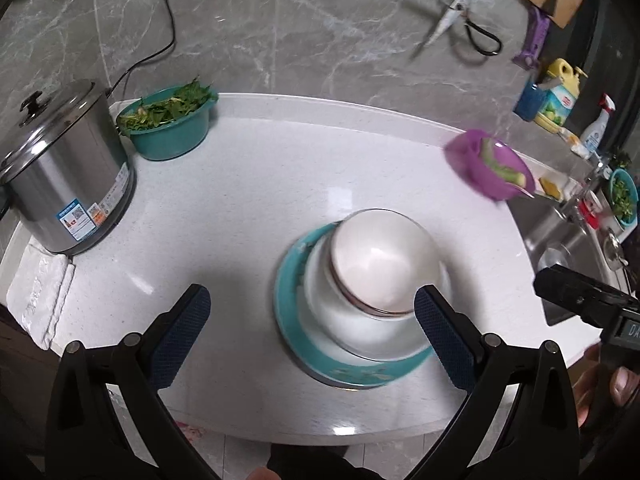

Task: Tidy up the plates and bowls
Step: 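Pull both grippers back from the stacked dishes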

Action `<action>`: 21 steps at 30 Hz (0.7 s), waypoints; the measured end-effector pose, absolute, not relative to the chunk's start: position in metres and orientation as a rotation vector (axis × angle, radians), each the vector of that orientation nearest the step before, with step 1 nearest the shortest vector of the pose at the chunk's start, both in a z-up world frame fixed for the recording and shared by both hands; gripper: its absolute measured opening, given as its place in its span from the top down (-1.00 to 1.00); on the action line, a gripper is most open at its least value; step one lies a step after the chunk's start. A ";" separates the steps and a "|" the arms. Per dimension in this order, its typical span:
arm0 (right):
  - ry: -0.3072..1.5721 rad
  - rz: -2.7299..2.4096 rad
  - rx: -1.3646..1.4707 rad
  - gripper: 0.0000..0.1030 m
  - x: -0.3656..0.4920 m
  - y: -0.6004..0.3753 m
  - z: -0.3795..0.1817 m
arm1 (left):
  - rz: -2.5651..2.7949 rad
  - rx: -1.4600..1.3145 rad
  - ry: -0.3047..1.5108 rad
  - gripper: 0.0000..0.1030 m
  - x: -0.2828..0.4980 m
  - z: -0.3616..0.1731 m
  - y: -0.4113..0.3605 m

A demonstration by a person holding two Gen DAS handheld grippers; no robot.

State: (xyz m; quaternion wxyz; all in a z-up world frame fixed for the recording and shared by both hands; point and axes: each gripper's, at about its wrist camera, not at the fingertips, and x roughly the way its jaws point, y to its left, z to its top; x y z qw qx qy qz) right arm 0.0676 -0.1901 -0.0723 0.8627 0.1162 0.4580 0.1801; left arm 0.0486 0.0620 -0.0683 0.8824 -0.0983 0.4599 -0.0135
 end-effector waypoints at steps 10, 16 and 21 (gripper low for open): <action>0.881 0.298 0.190 -1.00 0.045 -0.191 -0.043 | 0.084 -0.117 0.974 -1.00 0.041 -0.048 0.039; 0.862 0.263 0.161 -1.00 0.035 -0.179 -0.034 | 0.079 -0.128 0.952 -1.00 0.036 -0.046 0.047; 0.857 0.240 0.142 -1.00 0.031 -0.170 -0.030 | 0.095 -0.130 0.957 -1.00 0.034 -0.044 0.056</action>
